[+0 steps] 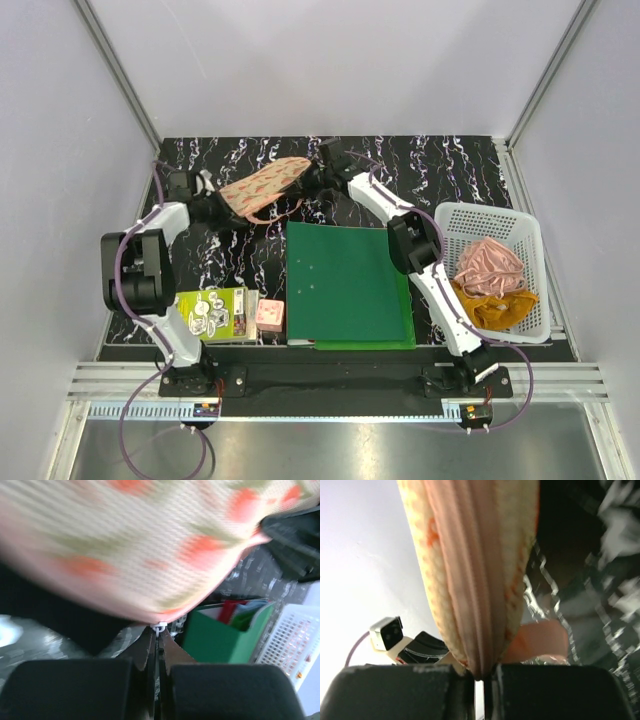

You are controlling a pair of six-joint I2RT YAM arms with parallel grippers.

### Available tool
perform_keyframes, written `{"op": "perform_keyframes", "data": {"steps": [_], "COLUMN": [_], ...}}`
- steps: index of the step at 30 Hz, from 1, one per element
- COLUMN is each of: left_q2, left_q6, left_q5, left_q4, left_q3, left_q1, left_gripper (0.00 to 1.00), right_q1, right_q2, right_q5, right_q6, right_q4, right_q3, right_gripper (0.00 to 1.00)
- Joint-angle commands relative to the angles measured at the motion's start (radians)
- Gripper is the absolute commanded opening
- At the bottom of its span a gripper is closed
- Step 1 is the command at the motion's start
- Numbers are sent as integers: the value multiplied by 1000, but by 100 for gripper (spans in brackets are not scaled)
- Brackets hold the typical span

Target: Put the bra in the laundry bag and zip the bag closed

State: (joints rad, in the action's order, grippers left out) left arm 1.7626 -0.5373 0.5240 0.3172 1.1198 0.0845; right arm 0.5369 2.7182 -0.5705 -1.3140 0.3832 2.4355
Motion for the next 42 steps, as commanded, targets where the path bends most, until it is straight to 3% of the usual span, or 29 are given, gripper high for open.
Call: {"op": "perform_keyframes", "data": {"steps": [1,5,9,10,13,17,20,26,36,40,42], "left_q2": [-86,-117,-112,-104,-77,-29,1,24,35,31,21], "left_q6": [128,122,60,48,13,-30,-58,-96,-108,-110,-107], "left_q5": [-10,14,39,44,47,41,28,13,16,19,18], "left_q4": [95,97,57,51,28,13,6,-1,-1,-4,-6], "left_q3": [-8,-28,-18,-12,21,74,110,172,209,195,178], "left_q1": [20,18,8,6,-15,-71,-106,-140,-152,-169,-169], "left_gripper": [0,0,0,0,0,0,0,0,0,0,0], "right_q1": [-66,-77,-71,-69,-55,-35,-3,43,63,63,60], "right_q2": [69,146,100,72,-67,-201,-225,-207,-210,-131,-106], "right_q5": [-12,-40,-78,-75,-62,-52,-60,-54,-9,-5,0], "right_q6": [15,16,27,41,71,73,53,-4,-8,-2,1], "right_q4": [-41,-40,-38,-37,-35,-35,-36,-37,-35,-33,-33], "right_q3": [146,252,218,150,-17,-124,-141,-141,-170,-80,-32], "right_gripper": [0,1,27,39,53,68,71,71,61,48,35]}}
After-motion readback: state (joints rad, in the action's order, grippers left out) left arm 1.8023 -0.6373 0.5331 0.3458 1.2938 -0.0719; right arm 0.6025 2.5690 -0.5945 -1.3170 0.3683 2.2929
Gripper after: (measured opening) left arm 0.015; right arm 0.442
